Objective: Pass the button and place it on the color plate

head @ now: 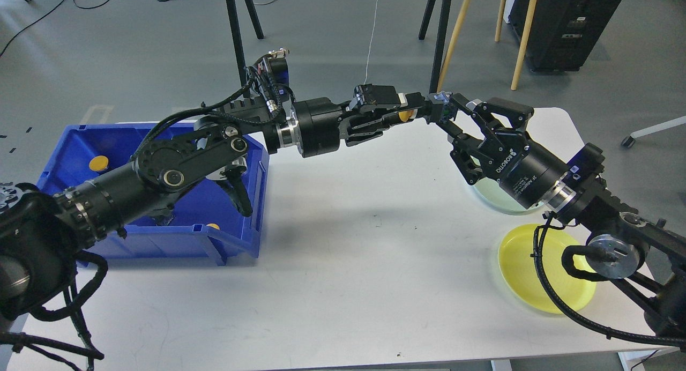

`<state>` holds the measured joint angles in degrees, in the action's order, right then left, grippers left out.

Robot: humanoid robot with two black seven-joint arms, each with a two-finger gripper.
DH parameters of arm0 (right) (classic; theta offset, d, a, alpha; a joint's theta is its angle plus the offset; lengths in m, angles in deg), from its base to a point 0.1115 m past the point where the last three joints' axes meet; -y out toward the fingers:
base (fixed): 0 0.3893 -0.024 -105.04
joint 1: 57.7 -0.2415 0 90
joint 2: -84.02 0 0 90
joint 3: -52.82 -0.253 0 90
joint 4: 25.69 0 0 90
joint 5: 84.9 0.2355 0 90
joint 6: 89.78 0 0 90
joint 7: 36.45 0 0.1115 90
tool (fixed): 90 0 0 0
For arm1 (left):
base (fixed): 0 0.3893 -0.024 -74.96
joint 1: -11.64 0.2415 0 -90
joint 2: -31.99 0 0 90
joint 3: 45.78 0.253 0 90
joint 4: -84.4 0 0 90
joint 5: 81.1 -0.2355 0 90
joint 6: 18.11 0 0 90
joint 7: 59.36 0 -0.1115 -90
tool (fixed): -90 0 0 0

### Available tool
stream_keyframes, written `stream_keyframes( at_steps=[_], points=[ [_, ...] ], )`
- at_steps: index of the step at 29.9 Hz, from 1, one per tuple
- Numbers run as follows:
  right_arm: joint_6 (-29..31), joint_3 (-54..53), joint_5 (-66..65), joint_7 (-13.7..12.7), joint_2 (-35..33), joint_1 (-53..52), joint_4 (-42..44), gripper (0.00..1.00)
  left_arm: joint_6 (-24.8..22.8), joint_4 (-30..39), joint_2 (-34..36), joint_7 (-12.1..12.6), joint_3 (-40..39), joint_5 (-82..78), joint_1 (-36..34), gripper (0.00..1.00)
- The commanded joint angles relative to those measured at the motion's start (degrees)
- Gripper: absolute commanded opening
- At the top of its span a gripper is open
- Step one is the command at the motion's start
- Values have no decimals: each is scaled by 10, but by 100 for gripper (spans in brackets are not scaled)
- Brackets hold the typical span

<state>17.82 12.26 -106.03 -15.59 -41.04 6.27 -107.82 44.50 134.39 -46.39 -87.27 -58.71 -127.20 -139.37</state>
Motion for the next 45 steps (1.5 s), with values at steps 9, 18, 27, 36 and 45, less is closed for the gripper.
stream_keyframes(
  at_steps=[9, 18, 27, 36, 45],
  points=[
    [-4, -19, 2, 6, -3, 41, -5, 0, -5, 1, 3, -1, 6, 0, -5, 76],
    [-9, -178, 10, 17, 8, 230, -26, 0, 1, -2, 5, -1, 4, 0, -2, 77],
    [-38, -305, 131, 26, 109, 509, -22, 0, 1, -2, 10, -1, -3, 2, 2, 79],
    [-107, -294, 256, 16, 111, 512, 14, 0, 3, 1, 12, -1, 5, 0, -8, 79],
    [-103, -269, 256, 10, 106, 497, 7, 50, 1, 48, 197, -1, 131, -151, -52, 86]
  ],
)
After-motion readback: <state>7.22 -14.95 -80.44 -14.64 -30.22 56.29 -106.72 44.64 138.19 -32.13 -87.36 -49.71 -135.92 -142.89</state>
